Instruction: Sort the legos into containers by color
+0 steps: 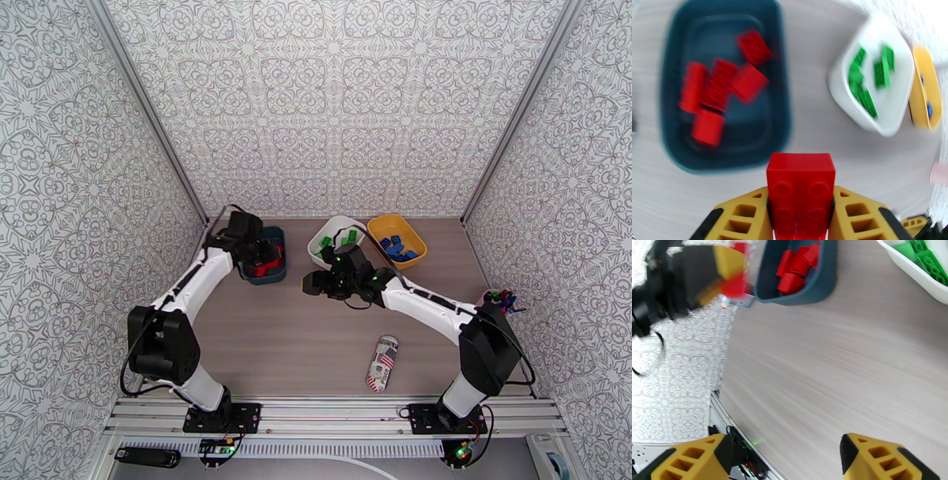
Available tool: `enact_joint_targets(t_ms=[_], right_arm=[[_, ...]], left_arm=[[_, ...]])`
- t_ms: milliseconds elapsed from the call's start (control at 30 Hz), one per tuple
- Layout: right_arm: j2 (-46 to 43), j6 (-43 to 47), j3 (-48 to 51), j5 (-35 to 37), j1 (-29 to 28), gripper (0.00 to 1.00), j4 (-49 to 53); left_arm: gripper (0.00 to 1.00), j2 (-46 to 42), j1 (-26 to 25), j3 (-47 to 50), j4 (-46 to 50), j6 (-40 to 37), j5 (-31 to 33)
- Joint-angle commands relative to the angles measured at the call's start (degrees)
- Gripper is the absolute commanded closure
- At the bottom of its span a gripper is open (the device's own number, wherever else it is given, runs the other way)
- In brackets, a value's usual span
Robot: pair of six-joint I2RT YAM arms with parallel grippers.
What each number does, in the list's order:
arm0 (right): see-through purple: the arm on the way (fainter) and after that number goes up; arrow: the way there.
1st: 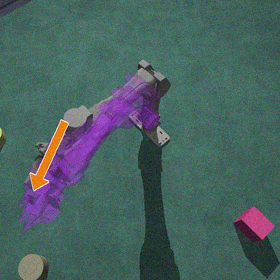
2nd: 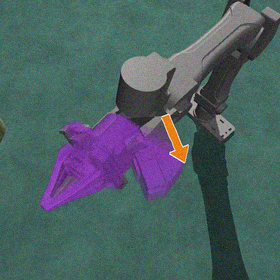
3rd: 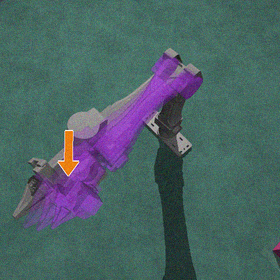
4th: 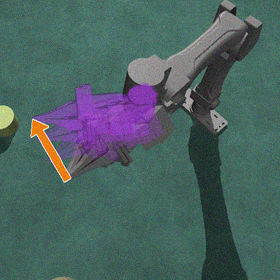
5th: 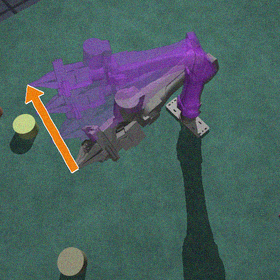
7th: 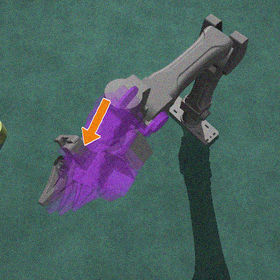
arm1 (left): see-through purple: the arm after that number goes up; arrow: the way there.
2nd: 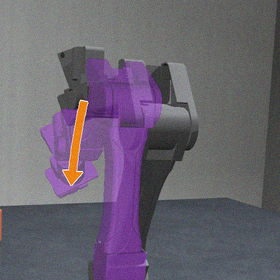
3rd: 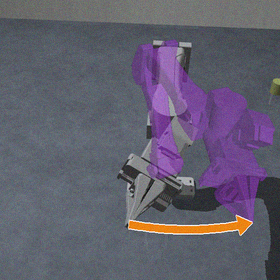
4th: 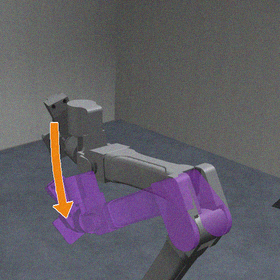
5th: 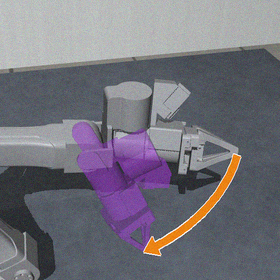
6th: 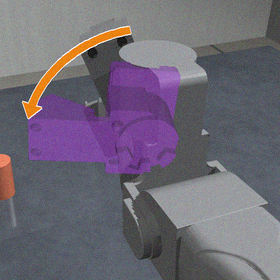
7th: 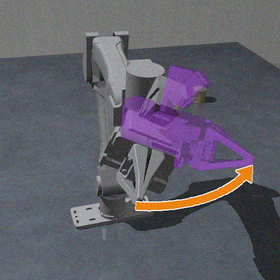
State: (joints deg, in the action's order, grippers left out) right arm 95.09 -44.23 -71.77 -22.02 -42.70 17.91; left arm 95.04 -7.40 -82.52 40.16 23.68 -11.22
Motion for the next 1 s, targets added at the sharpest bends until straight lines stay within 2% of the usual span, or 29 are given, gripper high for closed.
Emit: enact_joint_targets(t_ms=[0, 67, 100, 167, 200, 233, 467, 600, 733, 867, 933, 967], right_arm=[[-3.6, 1.7, 0.8, 2.6, 0.1, 0.24, 3.5], [-4.9, 2.0, 2.0, 3.4, 0.4, 0.24, 4.2], [-5.7, 2.3, 2.5, 4.0, 0.6, 0.24, 5.1], [-7.7, 3.2, 3.7, 5.8, 1.1, 0.23, 7.0], [-9.0, 3.8, 4.4, 7.0, 1.5, 0.22, 8.1], [-10.2, 4.4, 5.2, 8.1, 2.1, 0.21, 9.2], [-18.4, 10.2, 8.5, 17.4, 8.9, 0.19, 19.6], [-24.5, 12.8, 9.9, 26.4, 13.6, 0.19, 24.4], [-31.2, 13.5, 10.9, 40.1, 15.9, 0.17, 26.0], [-38.0, 18.3, 15.2, 47.1, 16.3, 0.11, 18.0], [-42.7, 21.6, 22.4, 51.4, 16.2, 0.13, 8.2], [-45.1, 24.0, 25.5, 52.4, 16.3, 0.01, 3.5]], left_arm=[[0.65, 4.1, 1.9, -5.3, 3.2, -2.1, 1.7], [0.49, 6.0, 2.7, -7.8, 4.9, -2.7, 2.5], [0.37, 6.1, 2.7, -8.5, 5.2, -3.0, 3.4], [0.21, 4.8, 2.4, -8.2, 5.1, -3.2, 4.9], [0.08, 3.5, 2.3, -7.6, 4.9, -3.3, 5.4], [0.01, 1.8, 2.1, -6.5, 4.2, -3.2, 5.8], [0.01, -13.8, 0.9, 4.4, -1.5, -4.0, 8.0], [0.01, -24.8, 1.2, 11.6, -6.2, -4.7, 9.7], [0.01, -33.2, 1.9, 16.5, -10.0, -6.9, 12.9], [0.01, -38.9, 1.7, 21.6, -14.8, -10.5, 15.9], [0.01, -42.9, 1.7, 29.4, -22.8, -13.4, 17.2], [0.01, -44.9, 1.7, 33.4, -27.5, -13.3, 18.7]])
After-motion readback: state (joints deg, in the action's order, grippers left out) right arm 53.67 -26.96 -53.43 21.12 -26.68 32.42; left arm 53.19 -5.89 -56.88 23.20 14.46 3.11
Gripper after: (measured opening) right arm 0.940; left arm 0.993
